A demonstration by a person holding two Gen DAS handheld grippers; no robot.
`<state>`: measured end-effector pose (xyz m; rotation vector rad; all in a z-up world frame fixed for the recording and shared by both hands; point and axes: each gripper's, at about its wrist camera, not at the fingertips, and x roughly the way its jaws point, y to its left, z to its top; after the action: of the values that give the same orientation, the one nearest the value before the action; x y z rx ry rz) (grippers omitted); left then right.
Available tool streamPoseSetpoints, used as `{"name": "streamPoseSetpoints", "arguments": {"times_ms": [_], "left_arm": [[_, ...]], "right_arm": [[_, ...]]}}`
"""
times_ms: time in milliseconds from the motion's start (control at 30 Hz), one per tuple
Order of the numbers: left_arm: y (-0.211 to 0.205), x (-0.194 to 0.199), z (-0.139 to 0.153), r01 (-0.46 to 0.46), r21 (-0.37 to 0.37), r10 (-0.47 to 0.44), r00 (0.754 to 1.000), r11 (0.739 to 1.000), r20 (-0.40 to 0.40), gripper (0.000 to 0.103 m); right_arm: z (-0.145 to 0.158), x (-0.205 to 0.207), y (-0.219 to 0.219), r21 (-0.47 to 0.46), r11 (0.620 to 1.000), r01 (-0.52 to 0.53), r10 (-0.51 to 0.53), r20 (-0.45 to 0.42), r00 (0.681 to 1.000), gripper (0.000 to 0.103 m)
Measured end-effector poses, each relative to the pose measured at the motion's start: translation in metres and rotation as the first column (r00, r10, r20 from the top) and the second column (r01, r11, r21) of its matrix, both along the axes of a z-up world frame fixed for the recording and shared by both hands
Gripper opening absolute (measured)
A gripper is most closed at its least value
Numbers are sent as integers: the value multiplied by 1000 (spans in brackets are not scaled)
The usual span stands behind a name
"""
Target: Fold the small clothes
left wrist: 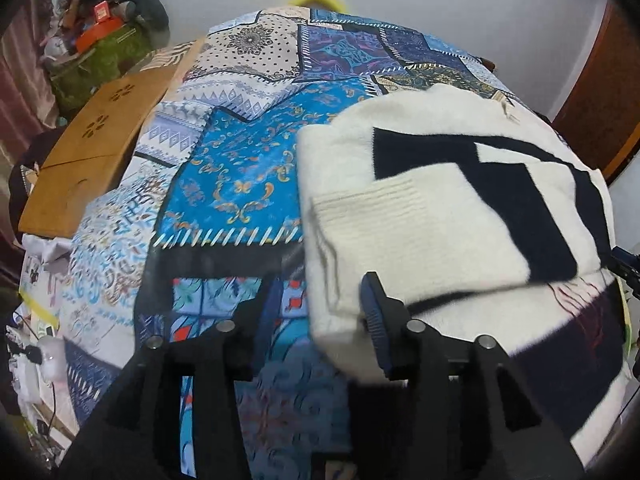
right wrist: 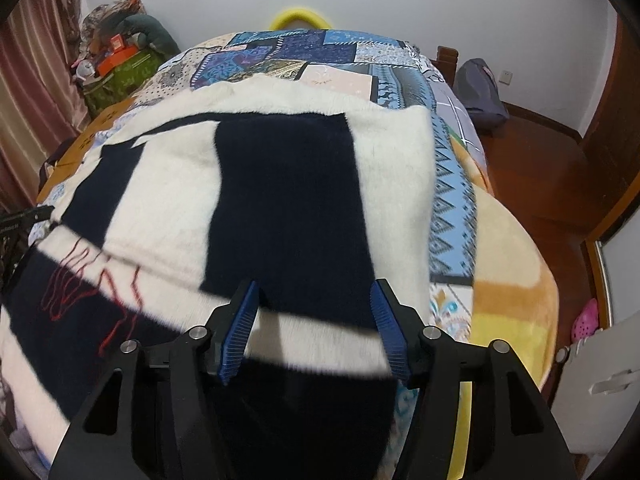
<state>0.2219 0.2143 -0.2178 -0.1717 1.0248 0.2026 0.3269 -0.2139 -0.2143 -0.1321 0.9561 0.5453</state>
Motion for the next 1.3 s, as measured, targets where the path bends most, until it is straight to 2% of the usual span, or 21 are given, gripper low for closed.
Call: {"name": "streamPoseSetpoints", "arguments": {"times_ms": [100,300,400,533,600,667,700,733,767,800,833,933,1100,1200,1300], "left_arm": [[-3,-16,5,8,-2,-8,1000,1000,-11,48],[-20,-59,-1,39,-64,-43,998,997,-52,51],[-28,-81,-2,37,-63,-40,998,997,-41,55],[-28,-106,-1,30,-152,-36,998,988,-42,55],[-31,-116,0,38,-173,-45,998,984,-39,55],[-37,-124,1,59,-177,-66,997,982,-33,53],[-41,-128,1,88,-175,-93,995,981,-23,45],[-45,-130,2,116,-175,-121,993,978,-16,32],[-48,-132,2,146,-191,-150,989,971,-10,24],[-50,-133,3,161,-209,-166,986,965,-7,14],[-51,-133,4,163,-203,-167,986,966,-6,13],[-53,-128,12,166,-171,-169,986,971,-5,9],[-45,-106,49,162,-156,-150,985,974,84,9],[-38,-79,74,153,-152,-131,981,977,142,9],[-30,-49,86,131,-121,-109,979,984,170,8]], "right_arm": [[4,-17,-14,-1,1000,-1,1,-7,1000,64],[-7,-51,-37,-12,1000,-7,6,-77,997,64],[-18,-67,-45,-15,1000,-4,2,-119,993,64],[-23,-88,-61,45,999,22,-15,-149,989,64],[-24,-92,-66,77,997,31,-17,-169,986,59],[-25,-95,-67,107,994,29,-10,-177,984,44],[-25,-96,-67,117,993,23,-2,-181,984,40],[-25,-96,-66,122,992,19,3,-182,983,31],[-24,-96,-64,128,992,6,18,-184,983,20],[-23,-94,-61,128,992,-3,26,-182,983,15],[-21,-94,-57,116,993,-10,30,-168,985,8],[-13,-93,-49,115,993,-39,55,-137,989,7],[22,-72,-36,139,988,-73,78,-31,996,7],[40,-53,-28,140,986,-87,84,26,996,7],[55,-29,-19,135,987,-85,74,84,994,7]]}}
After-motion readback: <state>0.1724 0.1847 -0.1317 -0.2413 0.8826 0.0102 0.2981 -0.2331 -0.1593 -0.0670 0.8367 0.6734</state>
